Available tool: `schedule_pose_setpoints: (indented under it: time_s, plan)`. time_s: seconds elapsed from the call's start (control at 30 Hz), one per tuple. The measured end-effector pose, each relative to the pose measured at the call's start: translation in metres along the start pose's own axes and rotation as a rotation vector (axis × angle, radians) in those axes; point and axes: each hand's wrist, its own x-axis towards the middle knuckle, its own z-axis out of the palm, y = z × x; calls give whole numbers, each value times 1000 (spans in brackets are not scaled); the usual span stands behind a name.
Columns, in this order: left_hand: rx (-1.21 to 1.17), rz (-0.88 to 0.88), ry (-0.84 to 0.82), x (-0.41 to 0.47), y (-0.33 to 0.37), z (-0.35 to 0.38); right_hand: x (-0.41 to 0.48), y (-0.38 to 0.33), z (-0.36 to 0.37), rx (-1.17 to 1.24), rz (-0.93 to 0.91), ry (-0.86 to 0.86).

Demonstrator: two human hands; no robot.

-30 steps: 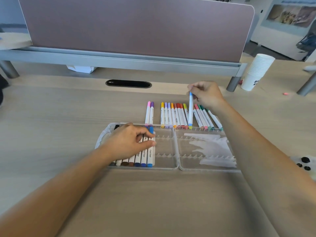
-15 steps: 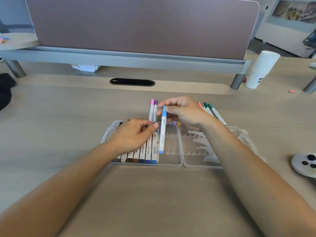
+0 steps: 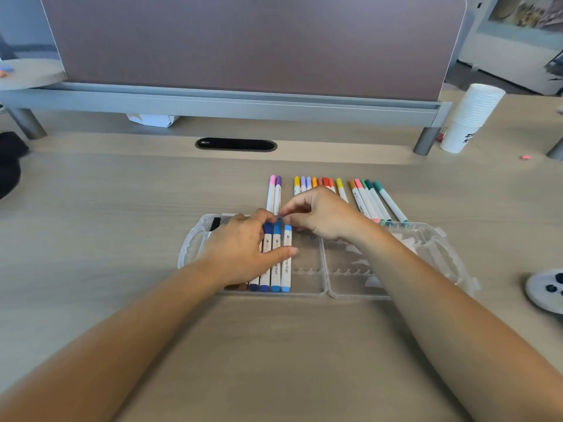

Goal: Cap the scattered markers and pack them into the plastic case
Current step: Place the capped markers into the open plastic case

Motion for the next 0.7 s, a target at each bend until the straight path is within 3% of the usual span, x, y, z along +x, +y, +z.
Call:
schedule_pose_setpoints:
  time_s: [0.27,0.43,0.7]
  plan:
    - [-51,88,57,-2,-5,4,-4,-6,1,-360,-193,99]
    - [-55,79,57,-1,-5,5,-5,-2,3,-155,-80,82]
    - [2,127,-23,2,-1,3,-3,7,-9,-195,-33,174]
